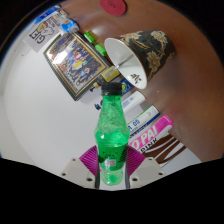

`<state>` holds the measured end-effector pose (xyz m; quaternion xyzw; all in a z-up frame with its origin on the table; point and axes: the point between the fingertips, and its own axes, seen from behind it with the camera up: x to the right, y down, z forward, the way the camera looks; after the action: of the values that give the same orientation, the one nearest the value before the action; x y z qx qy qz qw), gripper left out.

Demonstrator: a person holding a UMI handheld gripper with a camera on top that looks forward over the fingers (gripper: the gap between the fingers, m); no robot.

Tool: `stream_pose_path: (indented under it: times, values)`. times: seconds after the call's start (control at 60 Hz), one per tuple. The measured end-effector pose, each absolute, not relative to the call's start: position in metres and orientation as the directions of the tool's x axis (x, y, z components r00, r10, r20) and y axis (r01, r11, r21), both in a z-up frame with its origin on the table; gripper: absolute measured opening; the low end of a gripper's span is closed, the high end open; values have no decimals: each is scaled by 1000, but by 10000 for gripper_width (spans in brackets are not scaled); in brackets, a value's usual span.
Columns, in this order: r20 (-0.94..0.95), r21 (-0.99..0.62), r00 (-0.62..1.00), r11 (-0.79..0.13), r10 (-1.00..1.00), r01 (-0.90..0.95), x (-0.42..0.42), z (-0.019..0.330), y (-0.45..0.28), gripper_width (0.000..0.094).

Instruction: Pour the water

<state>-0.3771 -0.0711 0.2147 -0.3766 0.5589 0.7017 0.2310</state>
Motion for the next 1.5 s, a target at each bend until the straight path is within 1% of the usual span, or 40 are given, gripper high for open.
stream_pose_path:
  times: [0.117, 0.217, 0.3, 0.4, 0.433, 0.483, 0.567, 0.633, 0.7, 0.767, 0.817, 0.85, 0.967, 1.067, 1.183, 1.3, 1.333, 1.4, 1.483, 1.5]
  values:
    - [-818, 570, -564, -284, -113, -771, -378, 219, -72, 335]
    - [-900, 433, -422, -322, -109, -842, -377, 228, -71, 334]
    - [-971, 237, -228, -367, -70, -900, -371, 244, -72, 334]
    - [-995, -97, 98, -375, 16, -922, -348, 264, -68, 335]
    - [-975, -218, 215, -364, 50, -905, -336, 272, -66, 332]
    - [-919, -393, 380, -325, 107, -860, -311, 281, -68, 333]
    - [-769, -637, 625, -248, 134, -730, -269, 297, -63, 335]
    - [-634, -770, 761, -202, 136, -605, -233, 302, -62, 333]
    - [-510, -856, 852, -168, 119, -489, -198, 299, -63, 333]
    - [-388, -914, 918, -156, 78, -373, -163, 286, -63, 334]
    - [-291, -949, 955, -146, 60, -280, -137, 268, -68, 335]
    - [-229, -962, 973, -163, 38, -220, -127, 258, -65, 333]
    - [-69, -973, 997, -221, 25, -62, -99, 205, -70, 333]
    - [12, -961, 999, -275, 31, 20, -93, 160, -74, 333]
    - [2, -947, 999, -320, 54, 19, -97, 116, -79, 335]
    - [13, -942, 998, -334, 56, 31, -99, 92, -84, 342]
    - [14, -952, 999, -304, 53, 30, -99, 95, -83, 335]
    - [14, -955, 999, -296, 48, 28, -100, 94, -84, 339]
    - [2, -957, 999, -289, 43, 14, -98, 95, -86, 410]
    - [-2, -957, 999, -291, 43, 10, -98, 94, -86, 444]
